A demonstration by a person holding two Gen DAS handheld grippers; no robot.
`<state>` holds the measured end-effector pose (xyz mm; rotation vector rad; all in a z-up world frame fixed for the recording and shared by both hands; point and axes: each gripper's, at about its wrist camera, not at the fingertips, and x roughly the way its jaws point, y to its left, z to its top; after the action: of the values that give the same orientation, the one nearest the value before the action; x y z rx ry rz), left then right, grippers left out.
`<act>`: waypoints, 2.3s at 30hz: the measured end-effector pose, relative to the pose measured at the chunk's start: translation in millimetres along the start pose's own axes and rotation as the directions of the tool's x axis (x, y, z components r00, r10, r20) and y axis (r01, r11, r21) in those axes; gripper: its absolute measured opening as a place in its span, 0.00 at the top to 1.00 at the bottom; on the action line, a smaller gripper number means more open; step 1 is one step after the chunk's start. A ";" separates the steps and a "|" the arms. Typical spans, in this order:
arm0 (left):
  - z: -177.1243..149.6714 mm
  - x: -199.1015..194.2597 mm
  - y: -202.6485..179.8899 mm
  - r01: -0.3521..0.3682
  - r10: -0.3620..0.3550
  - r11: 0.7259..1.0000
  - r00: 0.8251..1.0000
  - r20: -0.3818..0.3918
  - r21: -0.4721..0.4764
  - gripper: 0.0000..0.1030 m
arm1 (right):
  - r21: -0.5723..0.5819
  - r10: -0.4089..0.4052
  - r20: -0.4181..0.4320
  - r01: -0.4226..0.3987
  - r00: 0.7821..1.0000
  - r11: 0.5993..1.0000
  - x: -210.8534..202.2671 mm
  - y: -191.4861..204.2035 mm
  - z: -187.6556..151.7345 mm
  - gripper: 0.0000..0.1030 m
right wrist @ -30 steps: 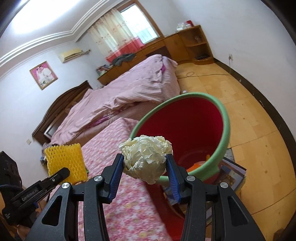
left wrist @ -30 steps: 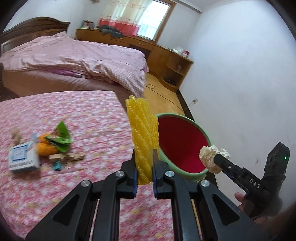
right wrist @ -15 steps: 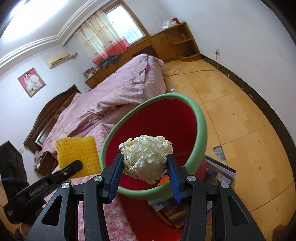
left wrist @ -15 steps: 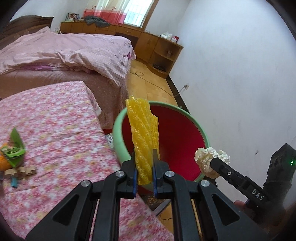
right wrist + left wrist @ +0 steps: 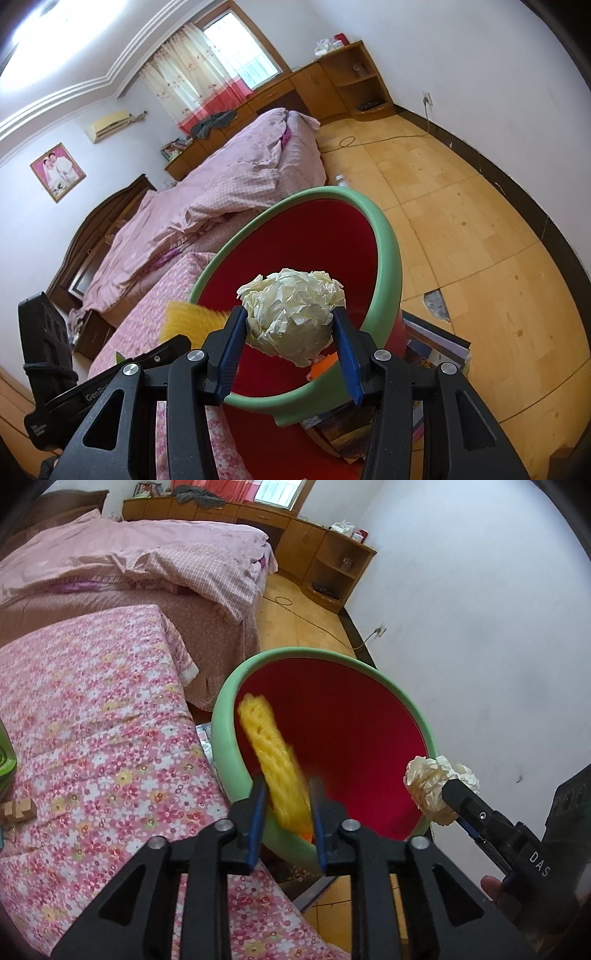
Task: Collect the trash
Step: 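Carry both items over the red bucket and open both tools to drop them, then move both open tools back over the items on the bed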
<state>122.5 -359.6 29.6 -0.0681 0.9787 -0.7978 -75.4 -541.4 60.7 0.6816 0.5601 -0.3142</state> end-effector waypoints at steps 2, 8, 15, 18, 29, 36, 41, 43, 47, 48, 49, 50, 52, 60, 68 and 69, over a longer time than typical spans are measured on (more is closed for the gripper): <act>0.7 -0.3 1.3 -0.003 0.003 1.000 1.000 0.000 -0.007 0.70 | -0.001 0.001 0.002 -0.001 1.000 1.000 0.0 -0.8 -0.4 0.51; 1.6 -10.4 6.0 -0.023 0.023 1.000 0.999 0.024 -0.010 0.66 | 0.000 -0.003 0.003 0.003 1.000 1.000 0.8 0.7 -0.9 0.38; 1.5 -31.7 19.5 -0.038 0.040 0.999 0.998 0.058 -0.038 0.66 | -0.009 0.010 0.016 -0.010 1.000 1.000 -3.0 7.2 -4.7 0.34; -1.9 -46.6 31.5 -0.059 0.064 0.997 0.995 0.075 -0.059 0.66 | -0.007 0.022 0.017 -0.022 1.000 1.000 -6.9 10.4 -7.7 0.34; -22.3 -96.4 89.4 -0.155 0.178 0.973 0.976 0.126 -0.171 0.66 | -0.041 0.046 -0.002 -0.046 0.999 0.998 -14.5 36.4 -19.6 0.33; -37.4 -112.5 131.8 -0.207 0.247 0.946 0.959 0.141 -0.251 0.66 | -0.074 0.065 -0.028 -0.067 0.997 0.995 -13.8 59.0 -30.0 0.33; -44.3 -115.5 160.3 -0.240 0.287 0.927 0.949 0.131 -0.287 0.66 | -0.103 0.076 -0.050 -0.081 0.996 0.991 -13.3 71.1 -37.9 0.33; -47.7 -121.2 170.0 -0.245 0.297 0.919 0.945 0.134 -0.307 0.66 | -0.114 0.079 -0.056 -0.085 0.995 0.990 -13.1 76.4 -40.6 0.33; -54.9 -131.6 183.8 -0.285 0.342 0.903 0.930 0.134 -0.320 0.66 | -0.123 0.085 -0.065 -0.092 0.994 0.988 -11.6 83.7 -43.4 0.33; -57.8 -135.1 188.1 -0.292 0.349 0.900 0.927 0.135 -0.324 0.66 | -0.126 0.086 -0.065 -0.094 0.994 0.988 -11.5 85.8 -44.1 0.33; -60.3 -137.9 191.7 -0.294 0.353 0.897 0.926 0.135 -0.329 0.66 | -0.130 0.087 -0.066 -0.095 0.994 0.987 -11.3 88.3 -44.9 0.33; -63.1 -141.1 196.4 -0.302 0.362 0.892 0.923 0.132 -0.337 0.66 | -0.133 0.089 -0.067 -0.097 0.994 0.986 -11.0 89.5 -45.1 0.33; -68.0 -146.3 204.5 -0.316 0.378 0.882 0.917 0.126 -0.350 0.66 | -0.138 0.093 -0.072 -0.102 0.993 0.985 -9.3 93.7 -47.3 0.33; -88.7 -164.5 238.0 -0.355 0.430 0.838 0.897 0.101 -0.414 0.66 | -0.157 0.104 -0.097 -0.118 0.990 0.980 -4.2 107.4 -58.7 0.33; -108.2 -184.8 271.0 -0.412 0.496 0.779 0.866 0.062 -0.472 0.66 | -0.166 0.103 -0.110 -0.120 0.989 0.979 -0.2 113.8 -63.2 0.33; -111.5 -189.1 276.0 -0.419 0.505 0.771 0.861 0.059 -0.480 0.66 | -0.167 0.103 -0.111 -0.121 0.988 0.979 0.2 114.7 -63.8 0.33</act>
<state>138.2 -9.3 -8.3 -0.2884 0.9327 -0.0853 -48.3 -414.1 77.7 0.5604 0.6361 -0.1235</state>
